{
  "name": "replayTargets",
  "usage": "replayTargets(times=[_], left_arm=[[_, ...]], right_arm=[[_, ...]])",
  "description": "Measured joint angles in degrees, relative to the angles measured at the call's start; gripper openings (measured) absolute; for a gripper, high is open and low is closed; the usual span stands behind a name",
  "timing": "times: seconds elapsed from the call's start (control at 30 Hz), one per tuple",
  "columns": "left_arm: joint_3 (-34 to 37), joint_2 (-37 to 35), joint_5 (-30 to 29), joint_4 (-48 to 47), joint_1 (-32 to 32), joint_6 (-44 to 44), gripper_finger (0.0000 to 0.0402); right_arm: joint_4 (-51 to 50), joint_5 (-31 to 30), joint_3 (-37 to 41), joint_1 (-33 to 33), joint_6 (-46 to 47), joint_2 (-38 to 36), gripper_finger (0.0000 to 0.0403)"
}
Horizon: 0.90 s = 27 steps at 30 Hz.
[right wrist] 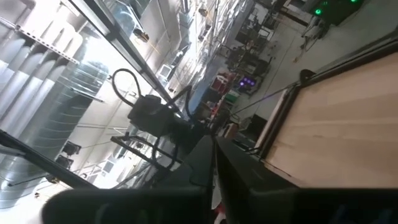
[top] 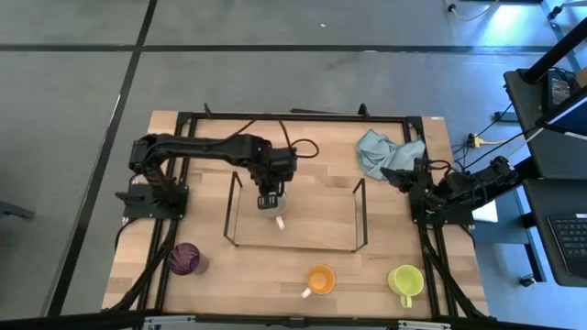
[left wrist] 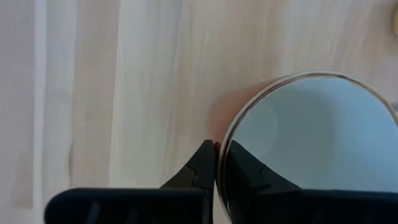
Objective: Stack small to large cups/mugs on shelf
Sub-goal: Put the red mug on the shelf
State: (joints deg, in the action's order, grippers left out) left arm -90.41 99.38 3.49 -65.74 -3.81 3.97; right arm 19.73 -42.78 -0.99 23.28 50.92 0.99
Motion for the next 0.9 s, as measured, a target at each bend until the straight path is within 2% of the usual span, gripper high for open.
replayTargets(times=[0.2, 0.53, 0.9], left_arm=[[-1.25, 2.64, 1.42, 0.09, 2.36, -0.09, 0.0012], [-1.77, 3.34, -0.6, 2.1, 3.6, 1.94, 0.0015], [-2.16, 2.97, -1.22, 0.84, 3.63, 4.98, 0.0058]], right_arm=[[-2.52, 0.8, 0.0, 0.01, 1.41, 0.0, 0.0021], [-2.9, 2.17, 0.0, 0.01, 1.51, 0.0, 0.0021], [-3.58, 3.96, 0.0, 0.01, 1.54, 0.0, 0.0021]])
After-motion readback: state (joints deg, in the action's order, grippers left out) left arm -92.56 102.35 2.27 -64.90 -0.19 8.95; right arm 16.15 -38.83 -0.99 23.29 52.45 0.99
